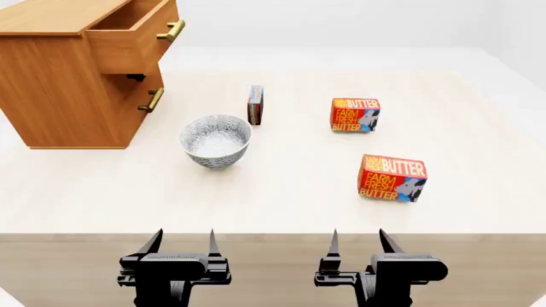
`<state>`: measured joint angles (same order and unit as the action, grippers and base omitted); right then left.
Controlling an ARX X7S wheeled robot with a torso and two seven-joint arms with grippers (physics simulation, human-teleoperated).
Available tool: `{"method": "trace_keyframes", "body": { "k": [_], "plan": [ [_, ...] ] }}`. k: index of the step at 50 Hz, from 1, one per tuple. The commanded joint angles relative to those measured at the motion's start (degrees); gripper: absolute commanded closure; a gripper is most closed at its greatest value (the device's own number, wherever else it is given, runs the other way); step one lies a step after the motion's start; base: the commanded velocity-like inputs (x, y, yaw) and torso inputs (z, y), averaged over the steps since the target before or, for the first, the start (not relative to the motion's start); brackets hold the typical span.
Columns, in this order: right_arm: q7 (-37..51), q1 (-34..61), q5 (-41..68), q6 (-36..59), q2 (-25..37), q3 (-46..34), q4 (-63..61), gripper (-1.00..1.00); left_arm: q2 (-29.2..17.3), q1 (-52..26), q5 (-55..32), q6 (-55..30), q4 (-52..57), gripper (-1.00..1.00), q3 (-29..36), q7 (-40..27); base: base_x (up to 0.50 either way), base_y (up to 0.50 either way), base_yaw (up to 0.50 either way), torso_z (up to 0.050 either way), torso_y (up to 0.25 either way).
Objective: Put the chocolate pudding in the top drawer of the cabinet and close it.
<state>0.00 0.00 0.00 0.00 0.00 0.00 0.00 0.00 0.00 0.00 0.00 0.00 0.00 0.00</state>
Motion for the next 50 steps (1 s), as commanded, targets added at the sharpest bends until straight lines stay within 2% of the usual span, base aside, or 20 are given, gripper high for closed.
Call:
{"method": "trace_keyframes", "body": {
  "k": [1,14,21,33,45,50],
  "plan": [
    [1.03,-0.04,0.70,0.30,0.96,-1.25,-0.22,-1.00,-0.80,-0.20,-1.03,0.32,-0.29,-1.00,0.99,-1.26,0.00,0.00,0.00,0.000,0.000],
    [1.25,-0.37,3.37,0.33,3.24,-4.06,-0.53,-1.00,-2.86,-1.29,-0.99,3.56,-3.39,-1.00,3.80,-5.14,0.00,0.00,0.00,0.000,0.000],
    [1.08,-0.64,4.68,2.55,4.09,-5.08,-3.44,-1.00,-3.58,-1.25,-1.63,3.69,-3.33,-1.00,4.56,-5.81,0.00,0.49,0.00,0.000,0.000],
    [0.98,-0.37,6.59,-0.31,4.56,-5.99,-0.77,-1.00,-4.43,-1.31,-2.34,4.54,-3.72,-1.00,5.69,-6.79,0.00,0.50,0.00,0.000,0.000],
    [1.79,-0.45,8.30,2.74,5.63,-6.82,-4.71,-1.00,-5.07,-1.18,-3.92,6.89,-4.55,-1.00,6.52,-6.87,0.00,0.50,0.00,0.000,0.000],
    [2.13,-0.61,9.12,2.93,5.94,-6.92,-5.20,-1.00,-5.40,-1.11,-4.41,8.14,-5.04,-1.00,6.98,-6.94,0.00,0.00,0.00,0.000,0.000]
  ]
}}
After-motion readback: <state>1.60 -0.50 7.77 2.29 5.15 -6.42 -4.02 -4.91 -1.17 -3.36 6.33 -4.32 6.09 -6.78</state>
